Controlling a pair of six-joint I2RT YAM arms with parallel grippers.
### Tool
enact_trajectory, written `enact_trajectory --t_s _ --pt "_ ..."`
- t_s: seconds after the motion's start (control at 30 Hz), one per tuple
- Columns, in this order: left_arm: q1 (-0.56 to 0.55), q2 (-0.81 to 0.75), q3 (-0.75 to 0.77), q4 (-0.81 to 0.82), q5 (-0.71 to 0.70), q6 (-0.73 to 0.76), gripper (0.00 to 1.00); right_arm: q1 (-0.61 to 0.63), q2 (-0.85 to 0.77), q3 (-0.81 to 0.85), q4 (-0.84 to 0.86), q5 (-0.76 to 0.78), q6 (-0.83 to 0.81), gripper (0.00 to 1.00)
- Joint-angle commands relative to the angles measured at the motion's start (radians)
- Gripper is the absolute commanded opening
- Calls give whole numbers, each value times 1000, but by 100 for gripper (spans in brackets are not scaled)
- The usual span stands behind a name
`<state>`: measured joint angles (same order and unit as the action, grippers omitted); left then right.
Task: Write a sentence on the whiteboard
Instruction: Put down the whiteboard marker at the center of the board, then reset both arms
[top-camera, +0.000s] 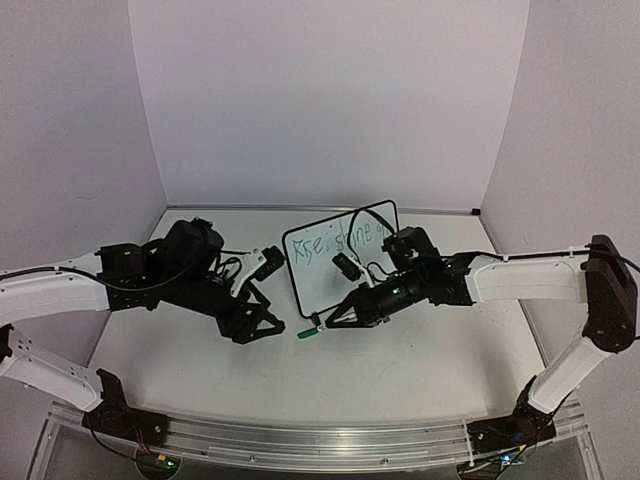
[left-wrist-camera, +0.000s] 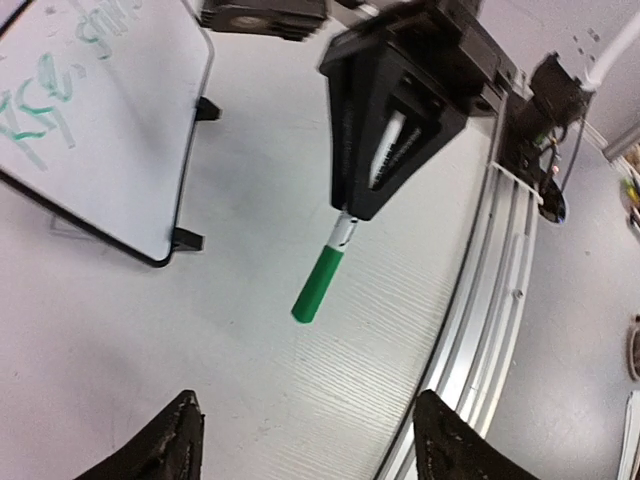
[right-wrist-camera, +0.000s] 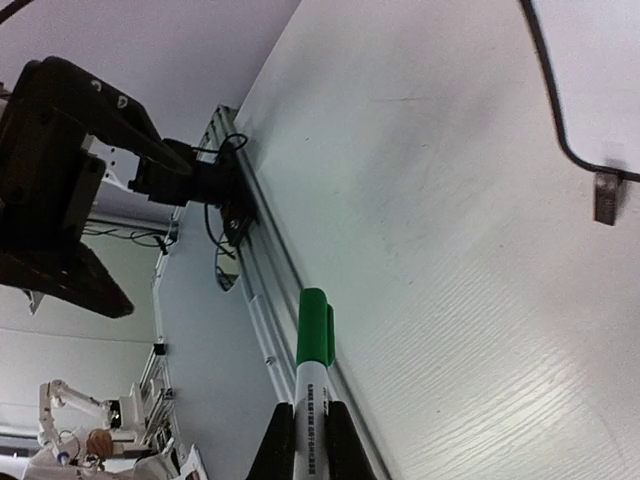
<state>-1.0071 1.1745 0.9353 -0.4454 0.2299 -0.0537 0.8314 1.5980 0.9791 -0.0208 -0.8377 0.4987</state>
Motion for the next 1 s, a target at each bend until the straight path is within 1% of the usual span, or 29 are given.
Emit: enact_trajectory --t_s 0.0,0.1,0.17,0.2,0.27,0.37,0.43,0.47,0.5,0.53,0.6,0.67,0.7,0.8,0.9,0.97 --pt "60 -88 -29 27 -117 -83 75 8 47 19 -51 136 -28 2" --pt "88 -91 -16 -17 -163 -114 80 2 111 29 -66 179 -24 3" --pt "105 -71 6 -51 -202 -132 82 -7 142 33 -70 203 -20 7" --pt "113 -62 13 -65 -222 -141 82 -13 151 33 -73 221 -21 11" --pt "133 -48 19 -77 -256 -157 84 -29 161 33 -85 263 -23 23" --pt "182 -40 20 -66 -261 -176 87 -62 157 33 -117 333 -40 44" --pt "223 -34 19 -53 -261 -182 90 -87 145 30 -141 377 -68 57" --pt "242 -30 21 -44 -261 -184 91 -95 134 30 -152 402 -79 61" --pt "266 -27 21 -33 -260 -186 91 -107 123 29 -168 427 -95 66" --pt "303 -23 20 -21 -257 -186 92 -125 109 27 -188 452 -116 75" --pt "363 -10 21 4 -253 -187 94 -158 76 15 -211 499 -140 86" --pt "433 7 30 24 -252 -185 95 -206 36 -1 -228 529 -163 96" --pt "469 18 37 35 -249 -184 96 -235 13 -10 -232 542 -173 98" --pt "597 47 75 61 -234 -174 97 -334 -60 -34 -238 569 -206 98" --pt "727 60 105 82 -163 -178 98 -445 -129 -50 -241 589 -232 98" --pt "815 52 111 98 -149 -201 99 -536 -184 -65 -239 595 -244 98"
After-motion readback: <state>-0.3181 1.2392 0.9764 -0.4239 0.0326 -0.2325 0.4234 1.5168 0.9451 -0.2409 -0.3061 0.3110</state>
